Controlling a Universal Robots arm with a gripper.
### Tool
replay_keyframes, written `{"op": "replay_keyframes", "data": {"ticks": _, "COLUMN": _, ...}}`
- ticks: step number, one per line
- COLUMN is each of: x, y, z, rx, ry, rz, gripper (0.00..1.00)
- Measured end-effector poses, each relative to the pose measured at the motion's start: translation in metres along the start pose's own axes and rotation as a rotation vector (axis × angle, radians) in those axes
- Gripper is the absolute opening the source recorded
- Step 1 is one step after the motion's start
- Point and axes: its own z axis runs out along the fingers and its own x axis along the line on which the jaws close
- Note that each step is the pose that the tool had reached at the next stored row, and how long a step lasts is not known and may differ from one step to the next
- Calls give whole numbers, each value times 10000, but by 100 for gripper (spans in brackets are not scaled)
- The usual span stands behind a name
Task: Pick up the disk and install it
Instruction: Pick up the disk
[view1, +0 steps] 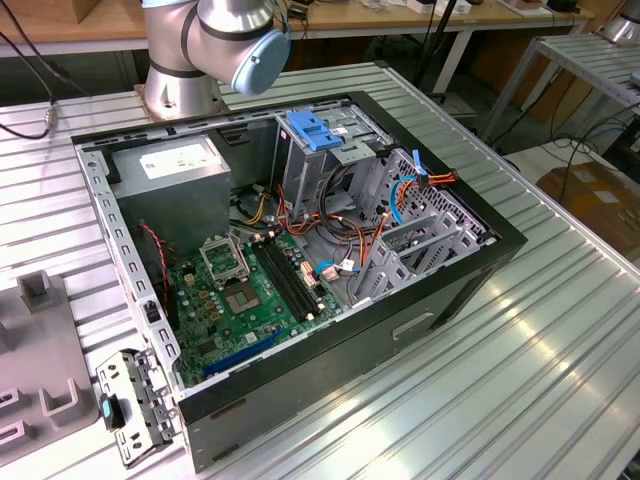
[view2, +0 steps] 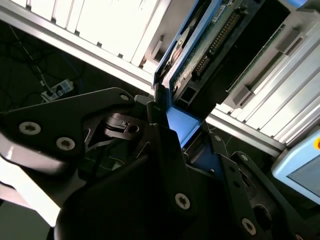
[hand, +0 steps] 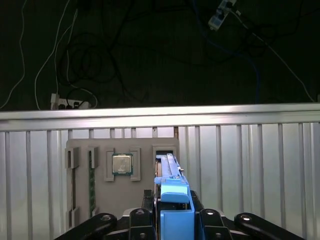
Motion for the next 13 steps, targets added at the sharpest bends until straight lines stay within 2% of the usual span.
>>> {"op": "replay_keyframes", "data": {"ticks": 13, "x": 2, "y": 6, "z": -180, "rx": -55, "ry": 1, "rz": -1, "gripper": 37}}
